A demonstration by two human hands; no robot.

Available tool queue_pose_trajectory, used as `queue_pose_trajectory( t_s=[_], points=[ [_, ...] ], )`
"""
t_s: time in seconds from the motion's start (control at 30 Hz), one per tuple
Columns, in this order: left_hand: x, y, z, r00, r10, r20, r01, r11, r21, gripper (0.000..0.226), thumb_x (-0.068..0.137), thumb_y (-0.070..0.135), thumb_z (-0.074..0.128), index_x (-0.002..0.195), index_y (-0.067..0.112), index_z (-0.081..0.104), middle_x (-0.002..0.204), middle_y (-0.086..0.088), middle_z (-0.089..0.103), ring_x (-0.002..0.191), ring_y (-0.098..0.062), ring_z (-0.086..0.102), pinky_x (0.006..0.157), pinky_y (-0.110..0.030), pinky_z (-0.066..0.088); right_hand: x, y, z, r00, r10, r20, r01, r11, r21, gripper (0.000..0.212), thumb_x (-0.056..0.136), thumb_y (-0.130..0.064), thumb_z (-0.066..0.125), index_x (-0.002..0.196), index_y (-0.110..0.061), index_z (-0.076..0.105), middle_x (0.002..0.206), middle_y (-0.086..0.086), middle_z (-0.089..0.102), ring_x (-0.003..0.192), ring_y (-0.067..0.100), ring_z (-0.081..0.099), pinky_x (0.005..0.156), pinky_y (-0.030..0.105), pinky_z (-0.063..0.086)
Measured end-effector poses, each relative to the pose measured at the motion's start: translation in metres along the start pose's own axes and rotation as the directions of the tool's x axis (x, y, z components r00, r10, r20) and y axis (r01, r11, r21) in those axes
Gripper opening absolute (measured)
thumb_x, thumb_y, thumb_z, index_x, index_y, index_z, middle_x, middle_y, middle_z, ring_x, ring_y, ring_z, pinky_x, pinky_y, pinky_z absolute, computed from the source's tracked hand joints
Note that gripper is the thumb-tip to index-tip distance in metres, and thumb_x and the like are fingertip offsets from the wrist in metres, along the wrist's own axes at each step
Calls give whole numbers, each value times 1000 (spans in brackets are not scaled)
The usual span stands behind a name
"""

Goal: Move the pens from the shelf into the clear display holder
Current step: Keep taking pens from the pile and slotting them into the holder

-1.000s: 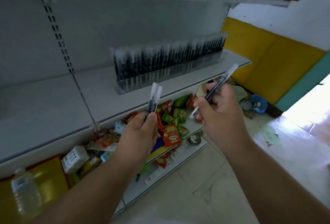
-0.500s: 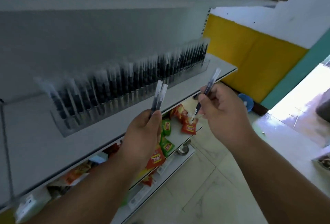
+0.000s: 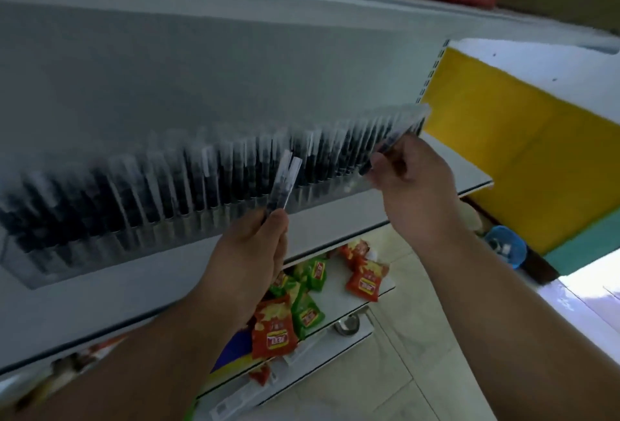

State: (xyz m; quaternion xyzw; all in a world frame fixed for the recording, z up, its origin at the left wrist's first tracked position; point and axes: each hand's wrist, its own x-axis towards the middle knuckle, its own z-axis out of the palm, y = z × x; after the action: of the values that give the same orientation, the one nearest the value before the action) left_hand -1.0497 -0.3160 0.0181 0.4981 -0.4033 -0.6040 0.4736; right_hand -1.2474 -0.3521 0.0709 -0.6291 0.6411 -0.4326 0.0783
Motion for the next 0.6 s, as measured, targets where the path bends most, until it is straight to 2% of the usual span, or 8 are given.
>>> queue_pose_trajectory(
  t_s=[0.03,0.13,0.23,0.3,0.4,0.6],
  points=[
    [3,0,5,999,-4,-31,3,1000,-23,37,101,22,48,67,18,38,53,3,29,40,-9,22,36,-18,22,12,6,1,999,-30,21,30,1000,-5,26,97,-30,58,80,-10,51,74,11,61,65,16,54,53,26,37],
    [9,0,26,994,10,-104,-18,997,-74,35,102,21,48,68,17,39,53,4,31,39,-6,25,35,-16,24,43,15,6,987,-108,119,109,994,-3,28,98,-28,56,81,-5,50,77,13,63,69,23,56,54,32,39],
    [13,-5,46,981,24,-193,-48,992,-121,35,102,19,48,68,15,40,53,5,34,39,-5,28,36,-14,27,62,22,13,949,-198,247,216,975,-47,27,100,-26,54,81,-9,45,66,2,50,57,13,44,47,28,26],
    [14,-10,55,967,16,-253,-53,989,-141,31,102,21,48,72,15,42,57,3,33,43,-7,27,37,-16,26,70,29,19,910,-233,342,270,961,-65,25,100,-27,53,82,-12,45,64,-3,42,55,9,38,47,27,22],
    [13,-18,67,946,-23,-322,-37,983,-179,27,102,22,49,76,15,45,58,3,33,46,-9,26,37,-18,24,74,42,28,864,-232,447,301,949,-90,24,100,-30,53,84,-13,47,67,-4,44,63,16,45,53,29,29],
    [17,-15,84,946,10,-323,-67,984,-167,31,103,19,46,73,14,43,55,5,29,43,-7,23,37,-16,25,74,56,37,870,-151,469,223,970,-100,23,96,-39,58,82,-22,53,72,-7,56,67,13,54,57,27,41]
  ],
)
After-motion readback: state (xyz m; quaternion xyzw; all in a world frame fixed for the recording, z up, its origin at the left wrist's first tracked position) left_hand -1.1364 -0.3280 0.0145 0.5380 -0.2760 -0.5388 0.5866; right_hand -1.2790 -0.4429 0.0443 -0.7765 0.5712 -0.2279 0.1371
